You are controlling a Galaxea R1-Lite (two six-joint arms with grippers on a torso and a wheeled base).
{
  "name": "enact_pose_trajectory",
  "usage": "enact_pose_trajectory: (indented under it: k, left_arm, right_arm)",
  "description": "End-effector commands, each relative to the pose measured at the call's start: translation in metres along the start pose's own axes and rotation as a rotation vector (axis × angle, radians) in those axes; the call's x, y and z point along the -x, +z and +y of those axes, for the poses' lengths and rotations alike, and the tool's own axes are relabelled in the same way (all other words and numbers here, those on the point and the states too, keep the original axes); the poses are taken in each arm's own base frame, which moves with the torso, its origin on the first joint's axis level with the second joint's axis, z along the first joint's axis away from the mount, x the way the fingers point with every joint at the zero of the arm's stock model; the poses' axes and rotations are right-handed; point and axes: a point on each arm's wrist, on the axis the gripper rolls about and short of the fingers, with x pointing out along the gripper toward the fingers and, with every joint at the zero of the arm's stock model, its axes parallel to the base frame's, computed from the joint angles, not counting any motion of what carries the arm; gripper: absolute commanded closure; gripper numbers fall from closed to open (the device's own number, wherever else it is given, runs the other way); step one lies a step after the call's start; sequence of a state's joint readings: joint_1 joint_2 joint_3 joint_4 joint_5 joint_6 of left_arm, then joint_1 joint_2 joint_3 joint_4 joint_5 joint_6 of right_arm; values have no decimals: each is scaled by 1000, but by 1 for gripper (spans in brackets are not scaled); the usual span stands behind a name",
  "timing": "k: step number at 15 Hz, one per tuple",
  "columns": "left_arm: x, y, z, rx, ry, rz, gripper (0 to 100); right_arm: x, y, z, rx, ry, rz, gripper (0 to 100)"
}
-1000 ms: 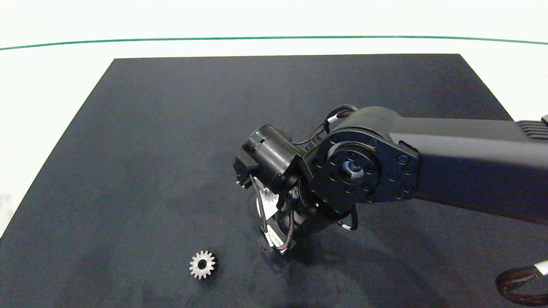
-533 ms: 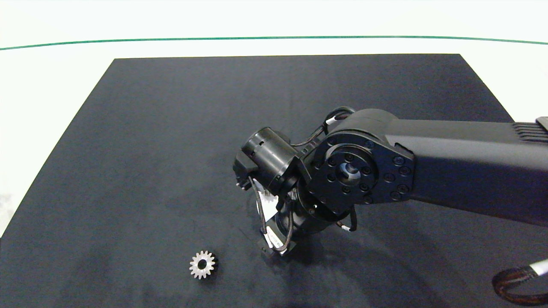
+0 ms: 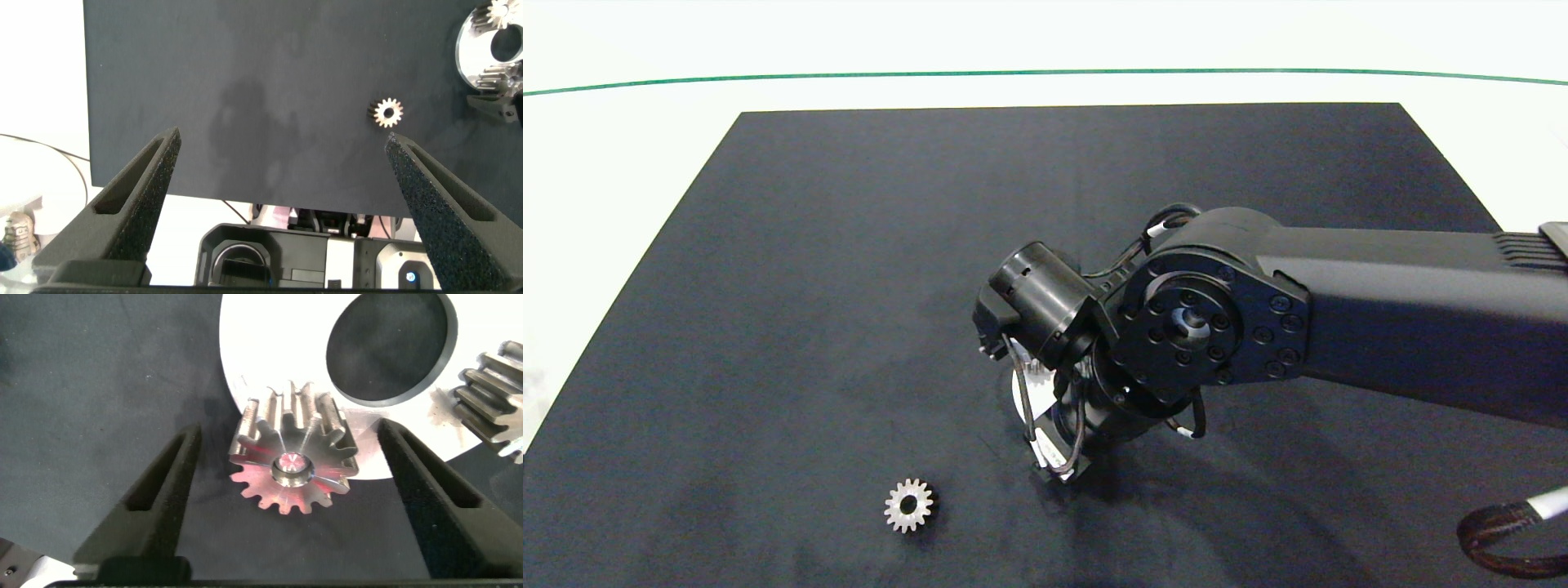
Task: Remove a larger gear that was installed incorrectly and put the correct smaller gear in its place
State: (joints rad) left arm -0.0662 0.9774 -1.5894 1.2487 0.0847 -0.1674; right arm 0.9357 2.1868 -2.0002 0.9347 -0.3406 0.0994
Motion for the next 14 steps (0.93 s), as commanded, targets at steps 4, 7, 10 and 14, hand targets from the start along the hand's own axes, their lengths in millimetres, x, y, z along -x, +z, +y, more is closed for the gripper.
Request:
enact_pose_trajectory:
  k: [4, 7, 10, 14]
  left_arm:
    - [1, -1, 0, 1, 2, 3, 0]
    - [1, -1, 0, 1, 2, 3, 0]
    - [1, -1, 0, 1, 2, 1, 0]
    - [5, -5, 1, 2, 0, -11, 0]
  right_arm:
    - [-2, -1, 1, 7, -5, 12, 27]
    - [-2, -1, 1, 8, -7, 14, 33]
    - [-3, -1, 1, 7, -8, 16, 39]
    - [-3, -1, 1, 8, -7, 15, 46]
